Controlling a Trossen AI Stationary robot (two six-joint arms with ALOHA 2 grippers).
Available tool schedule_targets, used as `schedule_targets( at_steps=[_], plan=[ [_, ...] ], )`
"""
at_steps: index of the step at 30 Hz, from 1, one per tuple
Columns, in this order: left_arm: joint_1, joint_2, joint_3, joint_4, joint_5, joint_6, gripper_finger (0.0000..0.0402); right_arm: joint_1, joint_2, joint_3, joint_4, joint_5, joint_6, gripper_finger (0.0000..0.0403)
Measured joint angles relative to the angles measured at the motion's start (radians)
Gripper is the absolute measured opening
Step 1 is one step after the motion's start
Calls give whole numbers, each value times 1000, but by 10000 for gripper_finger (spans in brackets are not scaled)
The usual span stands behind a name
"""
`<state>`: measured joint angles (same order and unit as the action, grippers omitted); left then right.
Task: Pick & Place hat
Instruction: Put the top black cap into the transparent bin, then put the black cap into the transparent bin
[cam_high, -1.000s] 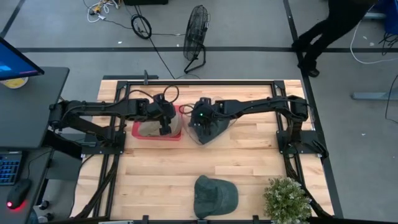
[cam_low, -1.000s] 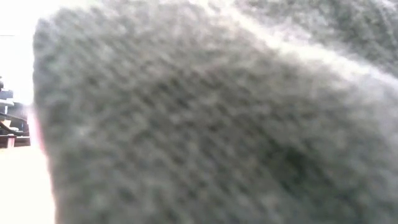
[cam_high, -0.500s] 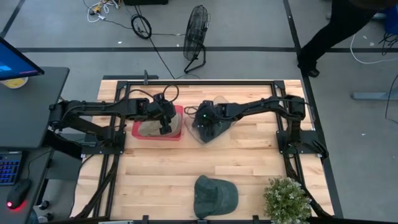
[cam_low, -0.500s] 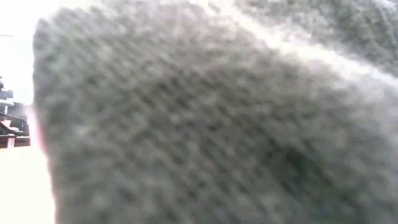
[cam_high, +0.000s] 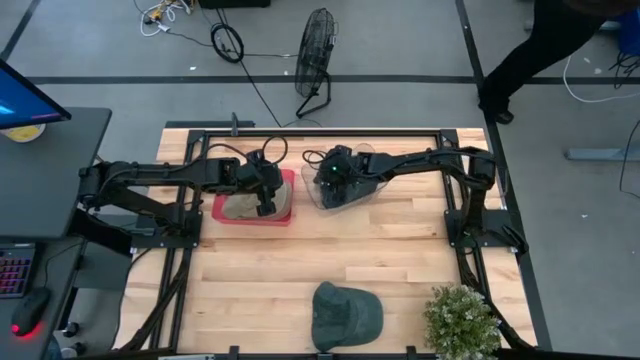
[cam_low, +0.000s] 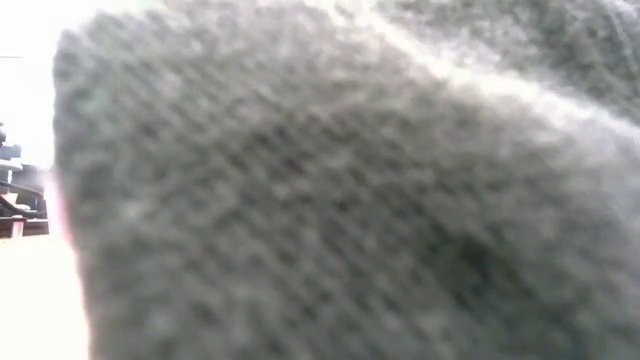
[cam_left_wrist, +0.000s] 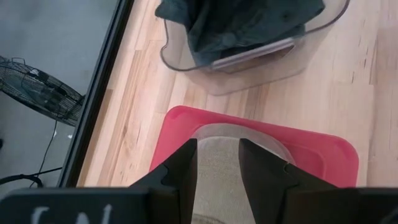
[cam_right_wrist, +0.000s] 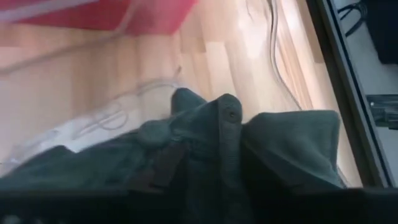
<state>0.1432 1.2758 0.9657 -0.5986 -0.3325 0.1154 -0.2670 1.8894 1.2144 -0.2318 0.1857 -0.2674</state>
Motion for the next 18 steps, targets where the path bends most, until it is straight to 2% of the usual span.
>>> schedule_targets(
  at_steps=[4,8,12,18],
  plan=[
    [0,0,0,0,0,-3,122,35,-55,0,-42,2,0,195],
    [0,0,0,0,2,-41,122,97,-146,0,-83,2,20,220],
    [-1,0,0,-4,4,-52,122,189,-257,0,-170,-24,102,224],
    [-1,0,0,-3,4,-53,122,383,-345,1,-254,-173,336,213]
  ],
)
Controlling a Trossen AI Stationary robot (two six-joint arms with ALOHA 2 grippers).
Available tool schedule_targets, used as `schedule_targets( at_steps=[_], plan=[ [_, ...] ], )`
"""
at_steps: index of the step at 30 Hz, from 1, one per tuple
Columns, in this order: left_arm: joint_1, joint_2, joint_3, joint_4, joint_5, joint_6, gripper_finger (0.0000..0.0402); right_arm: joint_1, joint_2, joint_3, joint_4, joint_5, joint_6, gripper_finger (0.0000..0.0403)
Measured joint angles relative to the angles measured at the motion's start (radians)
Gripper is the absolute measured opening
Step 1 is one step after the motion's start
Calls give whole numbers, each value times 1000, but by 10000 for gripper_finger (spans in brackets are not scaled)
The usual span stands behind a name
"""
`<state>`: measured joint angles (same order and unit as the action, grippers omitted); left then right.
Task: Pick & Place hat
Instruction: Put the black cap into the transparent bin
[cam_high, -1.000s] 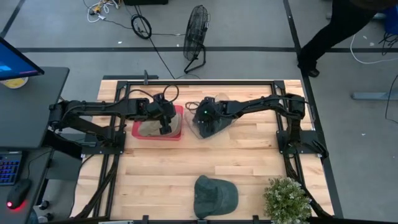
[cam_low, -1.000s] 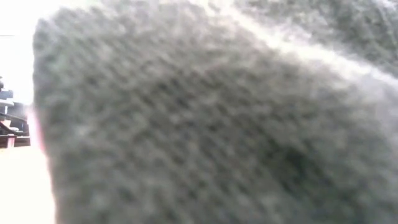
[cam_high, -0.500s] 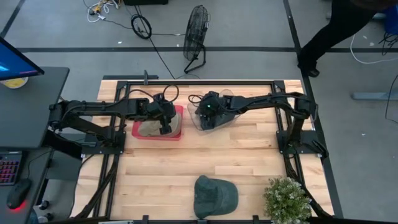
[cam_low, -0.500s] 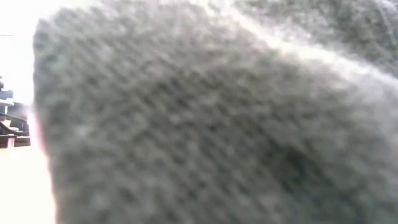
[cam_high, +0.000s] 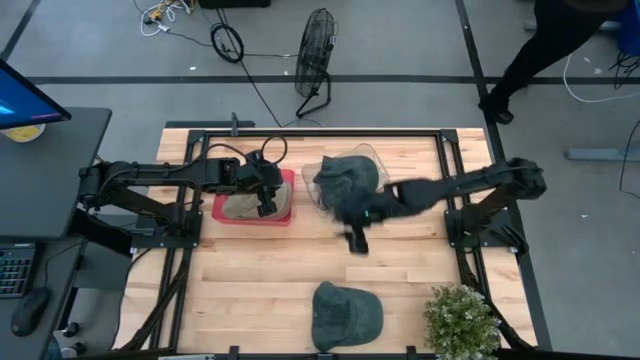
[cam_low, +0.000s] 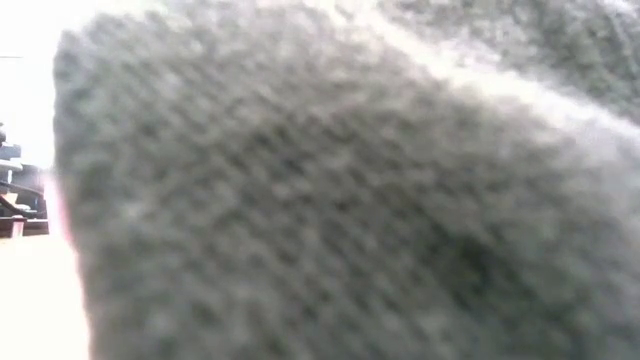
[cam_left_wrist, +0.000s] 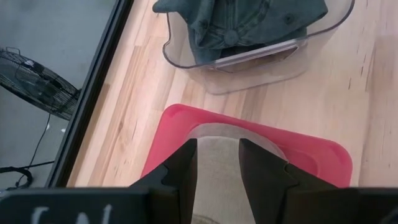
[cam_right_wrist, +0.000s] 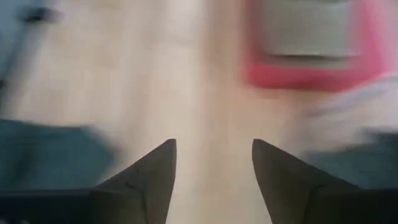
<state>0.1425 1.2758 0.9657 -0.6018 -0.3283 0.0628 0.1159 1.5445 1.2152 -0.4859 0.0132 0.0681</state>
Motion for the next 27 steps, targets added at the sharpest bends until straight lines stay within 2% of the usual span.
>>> schedule_targets(
  at_steps=[4,12,16,19,27],
  plan=[
    [0,0,0,1,0,0,122,134,28,0,14,-57,236,210],
    [0,0,0,0,0,-1,122,306,159,0,20,-12,527,210],
    [0,0,0,0,0,-1,122,350,238,0,20,40,535,210],
    [0,0,0,0,0,0,122,381,283,0,34,39,530,210],
    [0,0,0,-1,0,1,122,423,317,0,59,137,556,210]
  ],
)
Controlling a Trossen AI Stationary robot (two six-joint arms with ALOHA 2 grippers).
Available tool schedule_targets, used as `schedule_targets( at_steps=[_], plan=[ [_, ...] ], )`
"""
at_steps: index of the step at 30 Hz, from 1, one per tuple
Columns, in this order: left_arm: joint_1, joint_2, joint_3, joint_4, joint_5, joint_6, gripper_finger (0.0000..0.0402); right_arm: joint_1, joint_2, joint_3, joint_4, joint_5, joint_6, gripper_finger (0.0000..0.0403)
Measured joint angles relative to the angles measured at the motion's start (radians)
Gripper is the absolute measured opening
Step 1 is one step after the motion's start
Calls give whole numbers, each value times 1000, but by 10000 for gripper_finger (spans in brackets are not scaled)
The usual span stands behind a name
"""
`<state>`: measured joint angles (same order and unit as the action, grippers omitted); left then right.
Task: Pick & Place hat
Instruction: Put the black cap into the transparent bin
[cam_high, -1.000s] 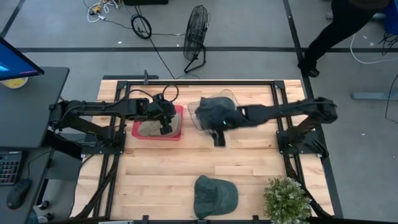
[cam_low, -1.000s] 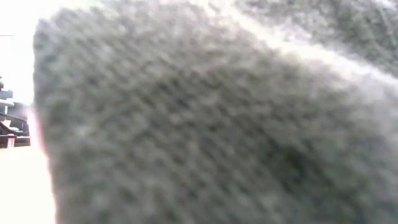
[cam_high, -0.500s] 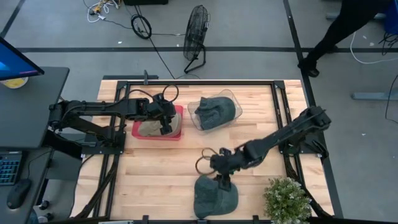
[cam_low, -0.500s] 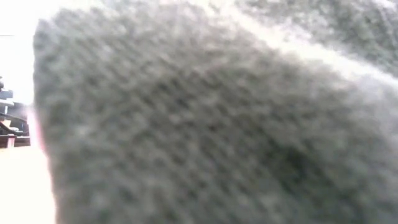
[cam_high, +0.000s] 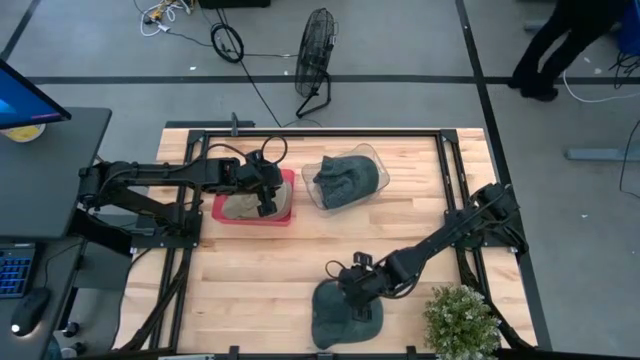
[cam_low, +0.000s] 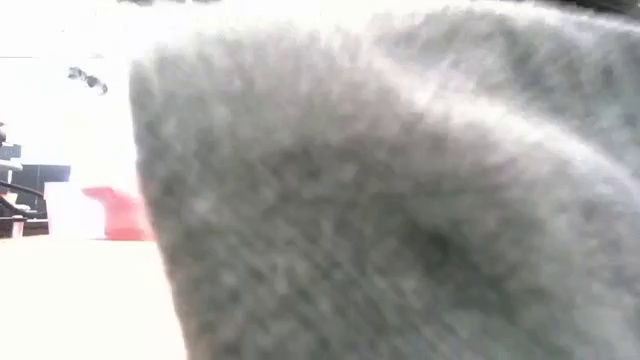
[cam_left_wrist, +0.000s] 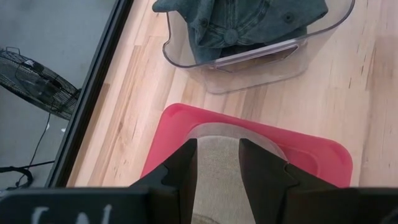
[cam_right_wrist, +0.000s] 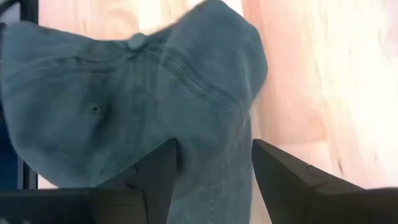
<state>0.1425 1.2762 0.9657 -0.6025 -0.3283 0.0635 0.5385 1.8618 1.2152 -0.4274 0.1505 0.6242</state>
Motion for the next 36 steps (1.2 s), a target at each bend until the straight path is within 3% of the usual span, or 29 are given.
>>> schedule_targets(
  at_steps=[6,9,13,16,21,23,28,32,36],
  plan=[
    [0,0,0,-1,0,0,122,-1,29,0,41,-51,27,206],
    [0,0,0,0,0,1,122,-3,61,0,38,-132,40,193],
    [0,0,0,-1,0,1,122,-3,82,3,44,-142,23,169],
    [0,0,0,-1,0,1,122,-7,80,3,40,-136,-19,131],
    [0,0,0,-1,0,1,122,-32,44,0,-14,-172,-31,25],
    [0,0,0,0,0,1,122,-41,14,-2,-50,-170,-31,11],
    [0,0,0,0,0,2,122,-69,-114,-2,-189,-54,-101,6],
    [0,0,0,4,0,2,122,-109,-238,-2,-306,123,-166,6],
    [0,0,0,7,0,2,122,-180,-355,-1,-392,292,-381,3]
  ],
)
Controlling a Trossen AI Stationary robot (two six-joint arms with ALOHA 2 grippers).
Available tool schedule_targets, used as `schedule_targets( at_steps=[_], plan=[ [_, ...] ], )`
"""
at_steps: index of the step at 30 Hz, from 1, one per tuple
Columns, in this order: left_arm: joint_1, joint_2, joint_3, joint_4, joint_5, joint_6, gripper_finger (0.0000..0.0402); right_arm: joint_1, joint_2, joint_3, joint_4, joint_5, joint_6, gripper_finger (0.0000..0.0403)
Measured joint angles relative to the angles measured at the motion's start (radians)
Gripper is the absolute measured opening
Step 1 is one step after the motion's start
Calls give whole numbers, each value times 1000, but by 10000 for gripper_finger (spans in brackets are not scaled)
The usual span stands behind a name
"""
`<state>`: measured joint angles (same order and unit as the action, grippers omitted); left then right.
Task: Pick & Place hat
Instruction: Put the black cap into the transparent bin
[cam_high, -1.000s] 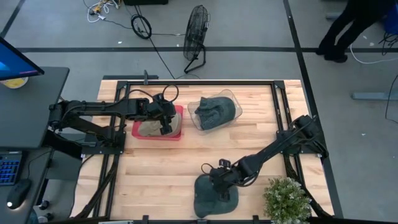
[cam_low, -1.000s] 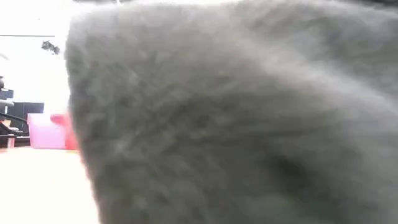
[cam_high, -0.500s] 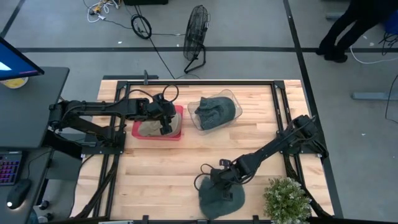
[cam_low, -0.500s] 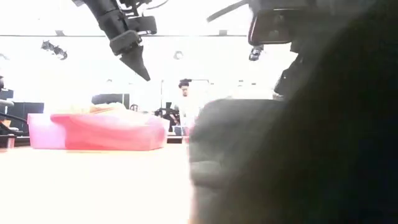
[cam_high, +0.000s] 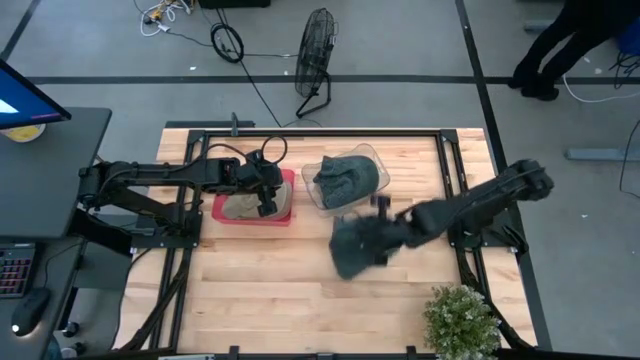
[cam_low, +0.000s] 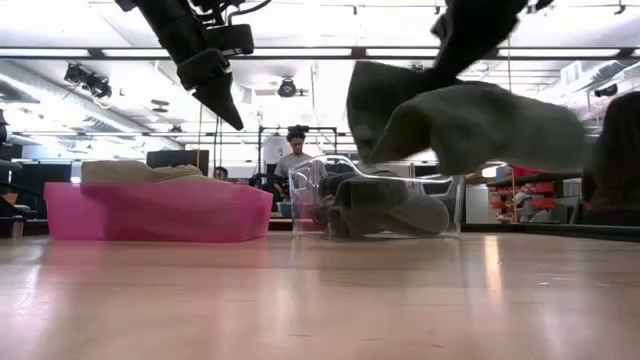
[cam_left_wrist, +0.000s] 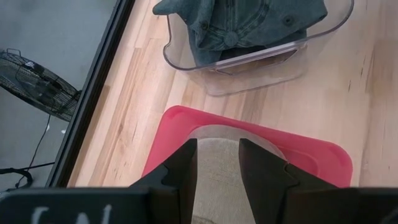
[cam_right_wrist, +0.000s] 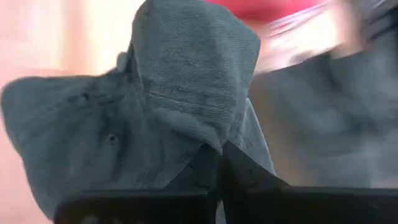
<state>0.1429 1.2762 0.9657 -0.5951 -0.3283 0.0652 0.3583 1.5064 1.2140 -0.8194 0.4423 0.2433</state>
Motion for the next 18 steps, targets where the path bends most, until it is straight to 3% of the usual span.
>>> schedule_targets(
  at_steps=[4,10,14,18],
  plan=[
    [0,0,0,1,0,0,122,-100,-91,0,17,149,-279,2],
    [0,0,0,2,0,-1,122,-308,-153,1,176,181,-590,1],
    [0,0,0,2,0,-1,122,-437,-129,1,291,109,-756,1],
    [0,0,0,1,0,-1,122,-525,-68,1,331,-20,-761,0]
  ],
)
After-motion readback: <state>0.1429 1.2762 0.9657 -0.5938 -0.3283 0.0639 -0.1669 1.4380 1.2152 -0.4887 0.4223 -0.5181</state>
